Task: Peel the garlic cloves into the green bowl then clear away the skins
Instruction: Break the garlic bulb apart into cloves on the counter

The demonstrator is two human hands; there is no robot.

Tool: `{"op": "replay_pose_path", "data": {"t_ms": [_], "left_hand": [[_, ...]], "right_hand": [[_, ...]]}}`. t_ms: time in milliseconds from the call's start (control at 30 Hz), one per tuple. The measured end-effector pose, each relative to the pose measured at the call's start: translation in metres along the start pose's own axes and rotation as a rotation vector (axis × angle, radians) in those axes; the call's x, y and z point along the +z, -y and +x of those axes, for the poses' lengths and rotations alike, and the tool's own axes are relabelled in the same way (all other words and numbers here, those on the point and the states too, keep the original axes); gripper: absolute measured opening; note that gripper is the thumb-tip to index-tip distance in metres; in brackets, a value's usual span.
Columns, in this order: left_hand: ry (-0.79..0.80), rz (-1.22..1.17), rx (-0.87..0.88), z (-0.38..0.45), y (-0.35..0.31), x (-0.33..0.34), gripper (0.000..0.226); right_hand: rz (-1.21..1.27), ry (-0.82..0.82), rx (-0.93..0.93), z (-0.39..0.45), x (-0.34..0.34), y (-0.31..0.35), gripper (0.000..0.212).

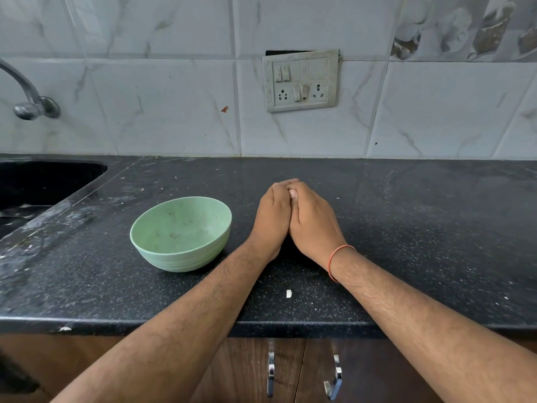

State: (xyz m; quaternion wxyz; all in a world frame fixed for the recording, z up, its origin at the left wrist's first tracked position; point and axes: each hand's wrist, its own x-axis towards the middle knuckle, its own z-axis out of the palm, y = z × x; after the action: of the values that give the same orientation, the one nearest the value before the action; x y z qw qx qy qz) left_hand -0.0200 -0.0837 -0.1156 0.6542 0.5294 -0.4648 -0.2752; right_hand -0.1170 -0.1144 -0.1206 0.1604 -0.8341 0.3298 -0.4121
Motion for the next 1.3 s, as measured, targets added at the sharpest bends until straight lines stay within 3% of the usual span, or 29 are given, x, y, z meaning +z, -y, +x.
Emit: {"op": "replay_pose_path", "data": {"t_ms": [167, 367, 667, 867, 1067, 1300], "left_hand": [[0.058, 0.028, 0.043, 0.001, 0.0, 0.0, 0.06], [0.082, 0.087, 0.091, 0.0, -0.001, 0.001, 0.047], [-0.034, 0.332, 0.082, 0.003, 0.006, 0.002, 0.039], [-0.004, 0.189, 0.03, 0.001, -0.001, -0.001, 0.046], [-0.046, 0.247, -0.031, 0.004, 0.007, 0.0, 0.043], [-0.101, 0.468, 0.063, 0.004, 0.004, 0.002, 0.039]], "right_hand": [[-0.006, -0.019, 0.005, 0.003, 0.0, -0.004, 0.034], [0.042, -0.027, 0.072, 0.002, -0.003, -0.001, 0.035], [0.162, 0.003, 0.197, -0.001, -0.01, 0.002, 0.035], [0.353, 0.107, 0.257, 0.004, -0.012, -0.006, 0.027], [0.515, 0.171, 0.303, 0.004, -0.015, -0.007, 0.032], [0.638, 0.094, 0.425, 0.0, -0.001, 0.0, 0.035]]}}
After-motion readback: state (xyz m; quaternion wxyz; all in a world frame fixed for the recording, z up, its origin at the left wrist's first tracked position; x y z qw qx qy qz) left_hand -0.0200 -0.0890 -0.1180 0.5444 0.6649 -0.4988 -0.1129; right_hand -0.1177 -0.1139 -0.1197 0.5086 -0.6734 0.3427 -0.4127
